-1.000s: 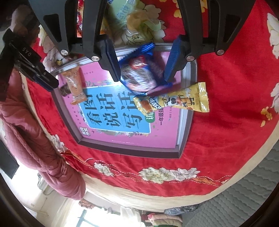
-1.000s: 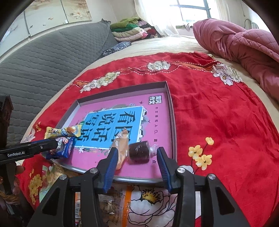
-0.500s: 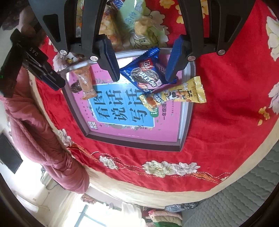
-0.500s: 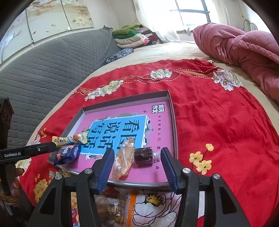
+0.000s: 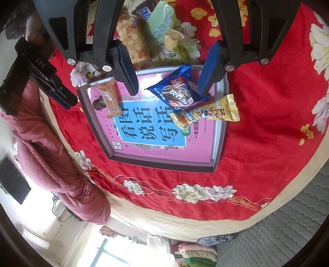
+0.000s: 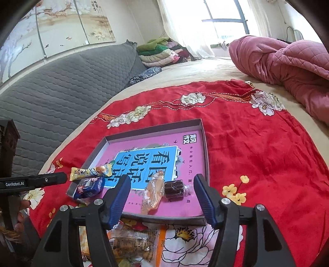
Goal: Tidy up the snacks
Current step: 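Withdraw both open tools from the tray back toward the snack pile, then grasp the clear cookie bag with the right tool while the left tool grasps the green packet, then lift both held snacks off the pile and carry them toward the tray, then move both held snacks over the tray and lower them toward it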
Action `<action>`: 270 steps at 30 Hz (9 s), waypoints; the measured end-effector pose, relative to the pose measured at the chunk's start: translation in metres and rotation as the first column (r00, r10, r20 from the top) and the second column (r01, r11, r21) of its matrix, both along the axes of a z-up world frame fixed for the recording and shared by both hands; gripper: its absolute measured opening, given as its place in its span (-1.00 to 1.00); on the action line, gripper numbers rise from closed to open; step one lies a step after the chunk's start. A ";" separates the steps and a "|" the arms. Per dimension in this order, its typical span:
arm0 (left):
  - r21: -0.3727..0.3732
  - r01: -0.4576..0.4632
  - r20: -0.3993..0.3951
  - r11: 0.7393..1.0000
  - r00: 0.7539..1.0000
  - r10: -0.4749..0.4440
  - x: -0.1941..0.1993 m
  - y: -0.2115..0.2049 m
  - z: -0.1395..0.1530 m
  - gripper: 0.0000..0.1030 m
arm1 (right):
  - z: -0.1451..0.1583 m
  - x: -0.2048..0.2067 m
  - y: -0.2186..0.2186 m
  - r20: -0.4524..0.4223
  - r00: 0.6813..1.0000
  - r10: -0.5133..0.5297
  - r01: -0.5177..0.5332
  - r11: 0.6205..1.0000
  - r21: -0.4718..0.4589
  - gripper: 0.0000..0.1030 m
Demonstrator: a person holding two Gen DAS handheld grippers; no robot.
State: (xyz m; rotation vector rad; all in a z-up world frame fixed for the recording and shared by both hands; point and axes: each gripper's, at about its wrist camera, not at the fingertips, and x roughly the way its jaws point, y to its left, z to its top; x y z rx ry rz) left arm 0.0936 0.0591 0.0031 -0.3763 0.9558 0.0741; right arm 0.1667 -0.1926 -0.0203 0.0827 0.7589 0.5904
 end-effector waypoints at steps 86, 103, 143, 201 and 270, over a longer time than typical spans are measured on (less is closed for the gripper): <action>-0.168 0.038 -0.192 0.985 0.979 -0.071 -0.042 -0.002 -0.061 0.21 | -0.034 -0.056 0.024 -0.201 0.976 0.080 -0.097 0.992 -0.075 0.61; -0.204 0.026 -0.185 0.979 0.981 -0.065 -0.033 0.001 -0.073 0.21 | -0.062 -0.039 0.036 -0.287 0.954 0.082 -0.106 0.992 -0.070 0.64; -0.193 0.005 -0.153 0.981 0.988 -0.035 -0.022 0.001 -0.086 -0.31 | -0.060 -0.035 0.024 -0.285 0.954 0.089 -0.094 0.996 -0.004 0.28; -0.109 0.023 0.034 0.994 0.999 -0.020 -0.027 -0.013 0.011 -0.31 | -0.008 -0.040 0.001 -0.093 0.992 0.082 -0.070 0.989 0.126 0.28; -0.044 0.022 -0.017 0.999 1.000 -0.023 0.059 -0.039 -0.027 -0.31 | -0.038 0.018 0.014 -0.132 0.991 0.023 -0.025 1.000 -0.013 0.28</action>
